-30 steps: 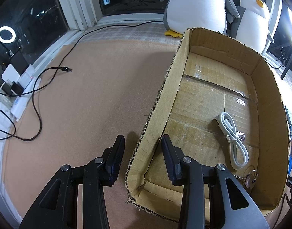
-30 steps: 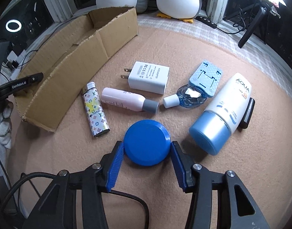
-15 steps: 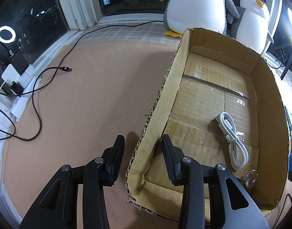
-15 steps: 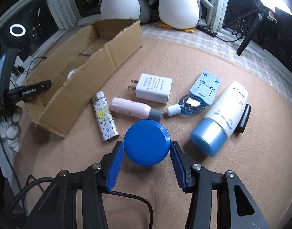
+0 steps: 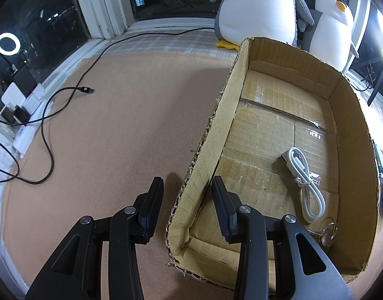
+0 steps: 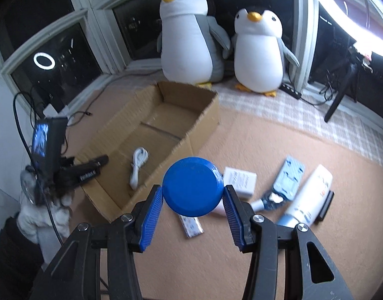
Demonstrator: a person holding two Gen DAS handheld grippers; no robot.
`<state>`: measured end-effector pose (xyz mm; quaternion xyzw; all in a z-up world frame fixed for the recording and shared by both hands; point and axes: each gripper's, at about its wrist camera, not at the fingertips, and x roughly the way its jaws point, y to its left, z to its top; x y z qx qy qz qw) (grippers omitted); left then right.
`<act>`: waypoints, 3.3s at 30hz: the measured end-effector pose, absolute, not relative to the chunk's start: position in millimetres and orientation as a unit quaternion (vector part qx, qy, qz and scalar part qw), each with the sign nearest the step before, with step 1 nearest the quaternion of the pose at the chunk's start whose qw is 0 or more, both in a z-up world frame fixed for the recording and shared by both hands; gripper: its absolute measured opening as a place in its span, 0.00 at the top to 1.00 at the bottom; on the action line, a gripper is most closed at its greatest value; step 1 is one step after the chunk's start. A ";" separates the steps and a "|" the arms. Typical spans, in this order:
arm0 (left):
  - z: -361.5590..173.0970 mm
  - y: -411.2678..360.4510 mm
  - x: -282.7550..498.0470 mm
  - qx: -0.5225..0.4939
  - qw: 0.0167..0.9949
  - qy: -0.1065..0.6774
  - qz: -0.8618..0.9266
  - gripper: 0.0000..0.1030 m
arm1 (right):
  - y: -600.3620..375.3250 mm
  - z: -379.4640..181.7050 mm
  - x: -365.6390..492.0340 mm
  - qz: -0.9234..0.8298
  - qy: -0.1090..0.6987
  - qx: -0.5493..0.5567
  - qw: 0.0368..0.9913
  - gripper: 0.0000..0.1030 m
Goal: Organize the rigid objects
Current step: 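Carry the blue lid with the right tool and release it into the box, then move the right tool over to the white AQUA sunscreen tube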
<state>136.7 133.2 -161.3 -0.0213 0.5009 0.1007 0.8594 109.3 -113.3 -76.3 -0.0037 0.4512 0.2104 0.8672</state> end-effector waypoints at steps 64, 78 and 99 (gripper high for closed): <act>-161.3 136.0 139.0 -0.029 0.860 0.500 0.101 0.64 | -59.5 -69.5 148.9 0.218 0.437 -0.027 0.872 0.34; -160.7 135.9 139.5 -0.028 0.860 0.500 0.101 0.64 | -188.9 -85.9 132.0 0.106 0.482 0.090 0.865 0.33; -159.9 136.6 138.5 -0.031 0.860 0.500 0.099 0.64 | -234.4 -145.4 153.8 0.032 0.559 0.138 0.817 0.46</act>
